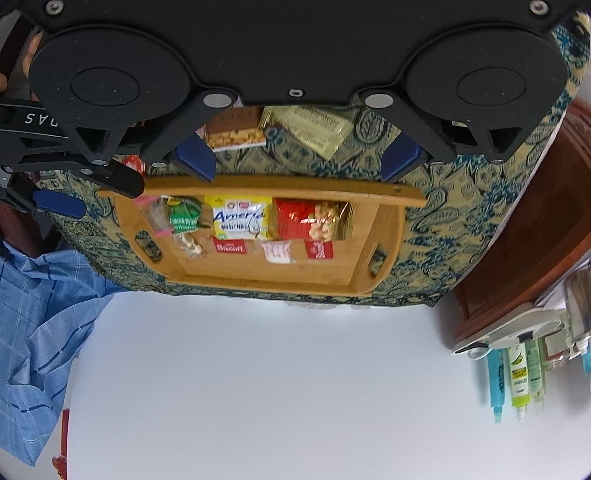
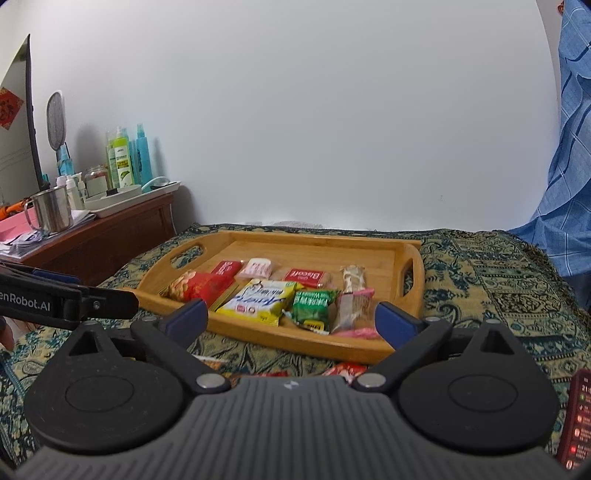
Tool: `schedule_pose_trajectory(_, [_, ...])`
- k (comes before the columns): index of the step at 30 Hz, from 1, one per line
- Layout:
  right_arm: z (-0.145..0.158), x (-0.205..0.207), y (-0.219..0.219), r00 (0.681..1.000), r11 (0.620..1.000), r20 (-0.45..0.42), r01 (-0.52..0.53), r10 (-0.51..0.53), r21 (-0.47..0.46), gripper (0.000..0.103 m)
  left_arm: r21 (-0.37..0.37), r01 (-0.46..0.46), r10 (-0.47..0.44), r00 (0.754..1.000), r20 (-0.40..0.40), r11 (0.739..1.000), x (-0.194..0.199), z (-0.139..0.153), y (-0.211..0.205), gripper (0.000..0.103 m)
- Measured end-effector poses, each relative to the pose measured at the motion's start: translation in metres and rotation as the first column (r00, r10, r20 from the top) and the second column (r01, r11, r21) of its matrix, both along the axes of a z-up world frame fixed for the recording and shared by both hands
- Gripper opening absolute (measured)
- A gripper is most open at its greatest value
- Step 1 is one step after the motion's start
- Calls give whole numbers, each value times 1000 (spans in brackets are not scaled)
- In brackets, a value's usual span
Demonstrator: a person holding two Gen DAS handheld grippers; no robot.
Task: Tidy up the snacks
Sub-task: 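Move both open grippers back toward the remaining snacks on the bedspread, then grasp the gold foil packet with the left gripper while the right approaches a red wafer bar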
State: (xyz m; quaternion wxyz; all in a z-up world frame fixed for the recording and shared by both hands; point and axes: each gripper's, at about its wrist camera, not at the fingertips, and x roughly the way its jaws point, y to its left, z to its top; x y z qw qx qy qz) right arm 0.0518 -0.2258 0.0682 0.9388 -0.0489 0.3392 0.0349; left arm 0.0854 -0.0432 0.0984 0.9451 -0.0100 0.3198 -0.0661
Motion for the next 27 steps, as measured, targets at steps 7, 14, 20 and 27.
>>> schedule_pose_trajectory(7, [-4,-13,5,1000,1000,-7,3,-3,-3,103,-1,-22,22,1000,-20,1000,-8,-16,5,97])
schedule_pose_trajectory(14, [-8,-20,6,1000,1000,-8,29,-29,-3,103,8,-37,38,999,-35,999,-12,-27,8,97])
schedule_pose_trajectory(20, [-13,-24,7,998,999,-19,51,-51,-6,103,17,-43,44,998,-43,999,-11,-34,7,98])
schedule_pose_trajectory(27, [-18,-25,11,998,998,-30,51,-52,-34,103,36,-49,51,997,-61,998,-9,-43,7,98])
